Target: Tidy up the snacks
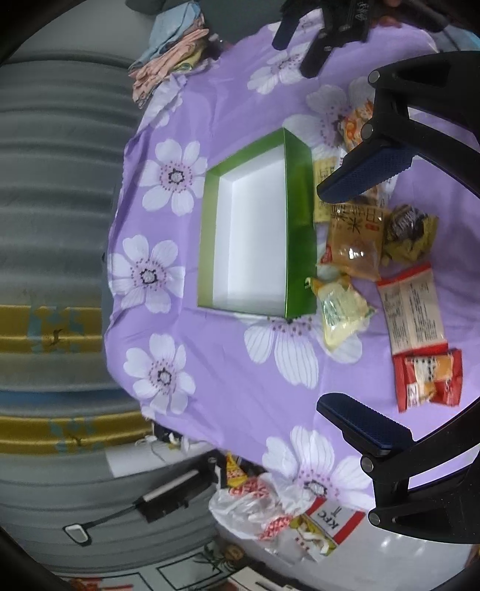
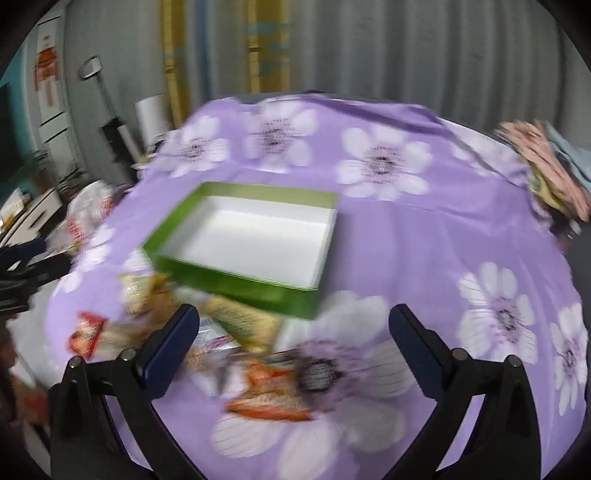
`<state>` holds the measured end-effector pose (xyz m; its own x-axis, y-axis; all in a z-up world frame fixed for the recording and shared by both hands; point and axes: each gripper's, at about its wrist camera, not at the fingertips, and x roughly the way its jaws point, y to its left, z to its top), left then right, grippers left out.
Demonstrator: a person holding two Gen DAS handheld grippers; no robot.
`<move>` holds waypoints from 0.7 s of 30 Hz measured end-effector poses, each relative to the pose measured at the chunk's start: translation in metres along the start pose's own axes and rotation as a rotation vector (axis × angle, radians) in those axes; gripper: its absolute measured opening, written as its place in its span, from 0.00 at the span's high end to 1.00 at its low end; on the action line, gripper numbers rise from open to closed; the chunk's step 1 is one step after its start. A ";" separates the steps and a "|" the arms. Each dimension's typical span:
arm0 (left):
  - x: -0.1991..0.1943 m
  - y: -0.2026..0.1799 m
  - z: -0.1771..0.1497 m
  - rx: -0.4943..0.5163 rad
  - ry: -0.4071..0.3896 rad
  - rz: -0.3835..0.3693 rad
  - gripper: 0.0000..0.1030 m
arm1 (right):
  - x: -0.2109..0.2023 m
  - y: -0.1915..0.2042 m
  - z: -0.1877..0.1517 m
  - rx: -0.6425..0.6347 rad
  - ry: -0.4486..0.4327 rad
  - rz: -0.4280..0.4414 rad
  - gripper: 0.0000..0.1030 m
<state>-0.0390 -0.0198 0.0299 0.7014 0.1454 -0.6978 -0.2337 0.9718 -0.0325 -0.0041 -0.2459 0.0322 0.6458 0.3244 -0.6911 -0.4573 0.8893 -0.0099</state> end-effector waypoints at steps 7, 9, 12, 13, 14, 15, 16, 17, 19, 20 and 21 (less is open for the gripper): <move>-0.009 0.006 -0.006 0.016 0.010 -0.021 0.01 | -0.016 0.045 0.000 -0.060 0.026 0.041 0.00; -0.012 0.005 -0.008 0.026 0.009 -0.020 0.01 | -0.020 0.048 -0.005 -0.065 0.020 0.041 0.00; -0.014 0.005 -0.010 0.030 0.010 -0.028 0.01 | -0.021 0.058 -0.004 -0.056 0.015 0.031 0.00; -0.015 0.005 -0.011 0.029 0.010 -0.031 0.01 | -0.022 0.060 -0.004 -0.056 0.013 0.029 0.00; -0.015 0.007 -0.011 0.029 0.009 -0.031 0.01 | -0.023 0.062 -0.004 -0.056 0.013 0.031 0.00; -0.016 0.006 -0.012 0.030 0.009 -0.032 0.01 | -0.024 0.063 -0.003 -0.055 0.014 0.033 0.00; -0.016 0.007 -0.012 0.029 0.009 -0.034 0.01 | -0.026 0.064 -0.003 -0.056 0.012 0.037 0.00; -0.017 0.008 -0.012 0.029 0.008 -0.036 0.01 | -0.027 0.065 -0.004 -0.059 0.011 0.039 0.00; -0.018 0.007 -0.013 0.031 0.008 -0.037 0.01 | -0.029 0.065 -0.001 -0.059 0.011 0.038 0.00; -0.018 0.007 -0.013 0.031 0.008 -0.039 0.01 | -0.029 0.066 -0.001 -0.058 0.010 0.039 0.00; -0.019 0.006 -0.014 0.032 0.007 -0.041 0.01 | -0.029 0.067 -0.001 -0.058 0.010 0.043 0.00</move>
<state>-0.0629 -0.0188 0.0332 0.7053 0.1041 -0.7012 -0.1833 0.9823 -0.0385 -0.0543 -0.1960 0.0512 0.6191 0.3583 -0.6988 -0.5194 0.8543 -0.0220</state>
